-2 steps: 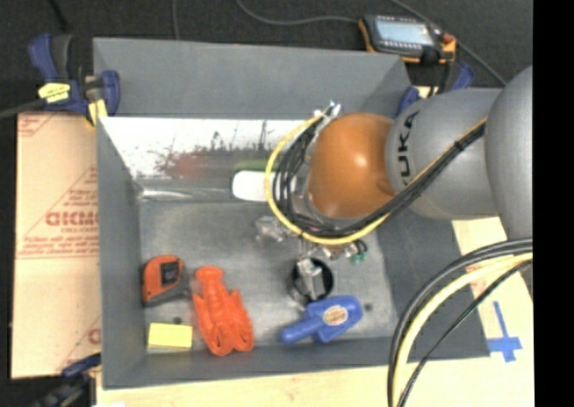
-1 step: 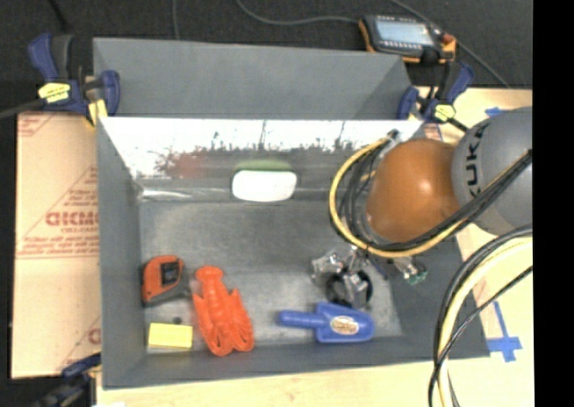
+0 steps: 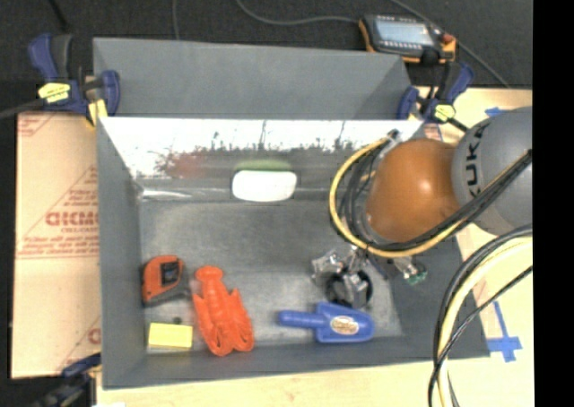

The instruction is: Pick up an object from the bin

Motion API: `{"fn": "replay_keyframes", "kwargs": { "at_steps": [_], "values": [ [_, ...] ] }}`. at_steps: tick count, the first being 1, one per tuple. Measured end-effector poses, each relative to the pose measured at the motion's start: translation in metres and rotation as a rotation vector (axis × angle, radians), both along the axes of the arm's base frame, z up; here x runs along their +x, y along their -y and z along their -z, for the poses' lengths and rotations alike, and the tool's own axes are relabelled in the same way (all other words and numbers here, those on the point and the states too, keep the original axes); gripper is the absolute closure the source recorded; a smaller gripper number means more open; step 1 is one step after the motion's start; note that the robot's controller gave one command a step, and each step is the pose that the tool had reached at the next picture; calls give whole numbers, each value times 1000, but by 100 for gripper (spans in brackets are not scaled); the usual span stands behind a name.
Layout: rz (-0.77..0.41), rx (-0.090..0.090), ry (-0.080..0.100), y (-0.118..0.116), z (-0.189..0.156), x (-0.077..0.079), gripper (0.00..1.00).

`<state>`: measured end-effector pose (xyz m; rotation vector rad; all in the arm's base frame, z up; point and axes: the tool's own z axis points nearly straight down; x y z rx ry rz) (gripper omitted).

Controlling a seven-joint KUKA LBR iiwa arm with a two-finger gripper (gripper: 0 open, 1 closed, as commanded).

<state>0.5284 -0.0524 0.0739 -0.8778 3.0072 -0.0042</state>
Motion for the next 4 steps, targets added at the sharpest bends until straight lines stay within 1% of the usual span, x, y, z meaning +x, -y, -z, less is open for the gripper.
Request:
{"fn": "replay_keyframes", "kwargs": {
  "at_steps": [1,2,3,4],
  "values": [
    [51,1,-11,-15,-50,16,100],
    [-1,2,-6,21,-83,-11,100],
    [-3,-6,-6,40,-75,11,100],
    [-22,3,-15,19,-112,7,100]
  ]
}}
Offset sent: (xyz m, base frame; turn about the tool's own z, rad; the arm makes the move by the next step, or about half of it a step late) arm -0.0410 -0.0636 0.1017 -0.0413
